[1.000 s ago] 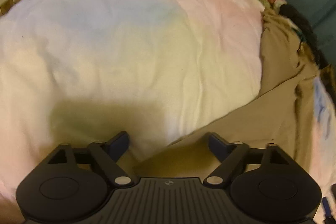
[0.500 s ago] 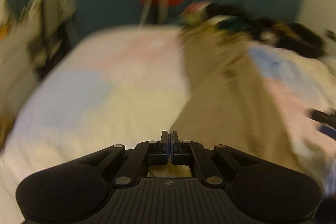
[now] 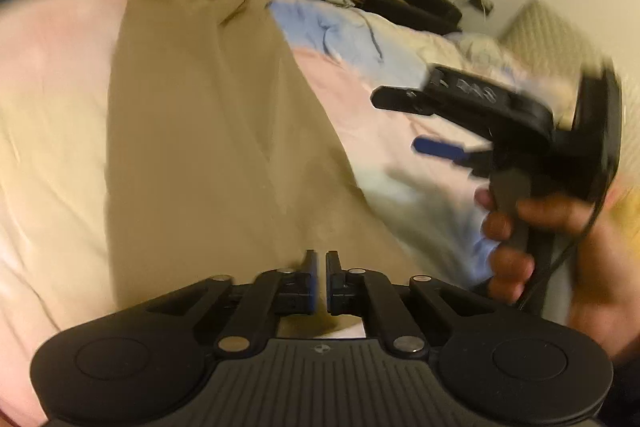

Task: Fold clothes

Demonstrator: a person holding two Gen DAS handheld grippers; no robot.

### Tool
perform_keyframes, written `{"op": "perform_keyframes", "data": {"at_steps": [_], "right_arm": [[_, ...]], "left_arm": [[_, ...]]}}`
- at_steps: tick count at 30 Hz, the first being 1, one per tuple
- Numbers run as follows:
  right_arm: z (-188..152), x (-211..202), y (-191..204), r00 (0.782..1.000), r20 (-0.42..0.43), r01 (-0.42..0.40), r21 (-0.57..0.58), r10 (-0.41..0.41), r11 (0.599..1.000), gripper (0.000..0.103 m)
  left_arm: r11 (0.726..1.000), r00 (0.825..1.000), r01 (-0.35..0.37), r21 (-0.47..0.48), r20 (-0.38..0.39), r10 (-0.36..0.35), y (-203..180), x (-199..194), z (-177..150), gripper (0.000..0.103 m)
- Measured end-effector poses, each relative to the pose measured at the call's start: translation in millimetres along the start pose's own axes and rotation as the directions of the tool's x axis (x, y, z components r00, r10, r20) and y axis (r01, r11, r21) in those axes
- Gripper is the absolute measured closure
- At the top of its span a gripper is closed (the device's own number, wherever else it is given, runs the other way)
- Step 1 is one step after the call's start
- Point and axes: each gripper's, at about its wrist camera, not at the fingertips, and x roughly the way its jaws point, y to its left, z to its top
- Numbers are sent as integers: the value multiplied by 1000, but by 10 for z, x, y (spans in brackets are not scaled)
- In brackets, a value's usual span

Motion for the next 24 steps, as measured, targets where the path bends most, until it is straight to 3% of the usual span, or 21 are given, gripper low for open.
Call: {"op": "perform_keyframes", "data": {"at_steps": [1,3,6,9,13,15,17,19,22,24], "right_arm": [[-14,8,-16,1000,-18,-18,19,18,1000,20],[-41,24,-46,997,-52,-52,58,55,997,20],[-102,49,-72,991,-107,-68,111,79,992,20],[-155,67,-105,984,-153,-65,157,89,986,20],[-229,124,-285,972,-225,4,284,63,959,29],[-266,164,-338,963,-259,22,336,69,942,30],[-315,214,-360,946,-303,14,383,111,924,31],[-377,270,-355,918,-352,-15,429,182,903,45],[-510,271,-234,871,-418,-56,439,259,897,49],[-571,200,-159,872,-431,-38,413,232,910,49]], "left_arm": [[999,1000,11,-39,14,-10,85,-45,8,81],[993,998,24,-111,56,-17,262,-168,47,51],[966,992,46,-254,126,-14,588,-309,84,41],[898,993,8,-440,107,44,992,-316,100,29],[765,997,-51,-643,5,72,1478,-177,45,30],[716,1000,-17,-698,5,28,1609,-137,-2,30],[718,1000,-6,-696,6,14,1607,-121,-9,30],[719,1000,18,-695,11,-14,1570,-86,-32,32],[694,995,84,-715,17,-103,1477,-14,-157,48],[691,993,80,-718,0,-115,1430,31,-221,59]]}}
